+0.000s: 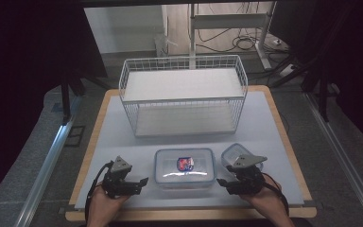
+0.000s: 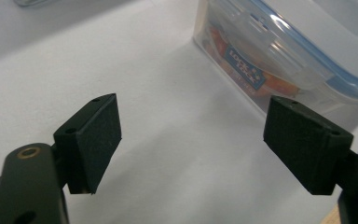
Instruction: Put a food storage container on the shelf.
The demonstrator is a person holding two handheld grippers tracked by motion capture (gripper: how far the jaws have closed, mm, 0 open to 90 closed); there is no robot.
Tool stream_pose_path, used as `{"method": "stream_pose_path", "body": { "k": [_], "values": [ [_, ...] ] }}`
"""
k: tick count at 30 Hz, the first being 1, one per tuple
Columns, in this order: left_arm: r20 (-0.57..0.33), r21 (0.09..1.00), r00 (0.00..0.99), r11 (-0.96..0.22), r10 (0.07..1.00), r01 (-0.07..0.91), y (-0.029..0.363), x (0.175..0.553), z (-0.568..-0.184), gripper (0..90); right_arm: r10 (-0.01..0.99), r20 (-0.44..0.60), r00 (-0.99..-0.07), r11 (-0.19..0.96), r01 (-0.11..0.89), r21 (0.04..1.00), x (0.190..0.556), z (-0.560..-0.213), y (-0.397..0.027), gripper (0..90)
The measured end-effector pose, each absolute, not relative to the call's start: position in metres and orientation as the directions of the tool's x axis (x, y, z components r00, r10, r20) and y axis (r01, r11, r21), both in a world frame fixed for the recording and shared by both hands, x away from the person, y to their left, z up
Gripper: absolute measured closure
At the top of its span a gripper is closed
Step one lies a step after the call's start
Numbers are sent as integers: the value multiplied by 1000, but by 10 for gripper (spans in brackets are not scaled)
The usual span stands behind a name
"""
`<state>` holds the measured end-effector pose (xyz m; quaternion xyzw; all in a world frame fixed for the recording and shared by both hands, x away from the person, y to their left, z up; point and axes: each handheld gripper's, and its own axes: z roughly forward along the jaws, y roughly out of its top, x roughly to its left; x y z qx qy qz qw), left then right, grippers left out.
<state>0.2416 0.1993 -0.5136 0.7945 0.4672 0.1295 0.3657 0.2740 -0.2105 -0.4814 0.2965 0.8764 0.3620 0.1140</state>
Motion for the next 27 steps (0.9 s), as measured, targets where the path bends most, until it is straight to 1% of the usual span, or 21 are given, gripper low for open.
{"method": "stream_pose_path", "body": {
  "k": [2, 6, 7, 10, 11, 14, 16, 18, 21, 22, 23, 24, 25, 27],
  "values": [
    [-149, 710, 527, -280, 837, 646, 202, 241, -510, 197, 601, 13, -799, 566, 437, 699, 275, -482, -210, 363],
    [-171, 730, 536, -259, 827, 632, 204, 241, -504, 224, 601, 18, -799, 563, 439, 700, 275, -480, -211, 364],
    [-176, 736, 544, -258, 820, 626, 204, 241, -500, 228, 595, 60, -802, 539, 453, 710, 276, -477, -213, 382],
    [-190, 738, 548, -250, 814, 626, 203, 242, -497, 238, 589, 82, -804, 522, 456, 720, 275, -474, -214, 386],
    [-213, 742, 563, -242, 799, 625, 201, 245, -495, 245, 594, 98, -798, 509, 468, 723, 277, -472, -214, 385],
    [-231, 741, 584, -248, 778, 624, 195, 250, -491, 248, 594, 137, -793, 487, 490, 723, 283, -472, -210, 373],
    [-241, 739, 589, -248, 771, 627, 193, 252, -491, 230, 588, 150, -795, 488, 497, 718, 285, -472, -206, 337],
    [-285, 733, 611, -243, 738, 636, 186, 259, -492, 215, 581, 198, -789, 473, 526, 707, 290, -474, -201, 308],
    [-337, 715, 622, -238, 706, 658, 181, 266, -495, 188, 583, 239, -777, 455, 555, 696, 295, -477, -198, 277],
    [-337, 715, 622, -238, 706, 658, 181, 266, -495, 181, 583, 239, -777, 455, 555, 696, 295, -477, -198, 277],
    [-376, 696, 625, -237, 685, 678, 178, 271, -499, 173, 583, 274, -765, 443, 582, 682, 300, -480, -197, 247],
    [-376, 696, 625, -237, 685, 678, 178, 271, -499, 165, 583, 274, -765, 443, 582, 682, 300, -480, -197, 247],
    [-388, 685, 624, -241, 678, 687, 177, 274, -501, 165, 584, 291, -758, 437, 595, 675, 302, -482, -196, 227],
    [-428, 665, 621, -236, 657, 708, 175, 279, -508, 151, 583, 326, -744, 425, 621, 658, 307, -485, -194, 200]
  ]
}}
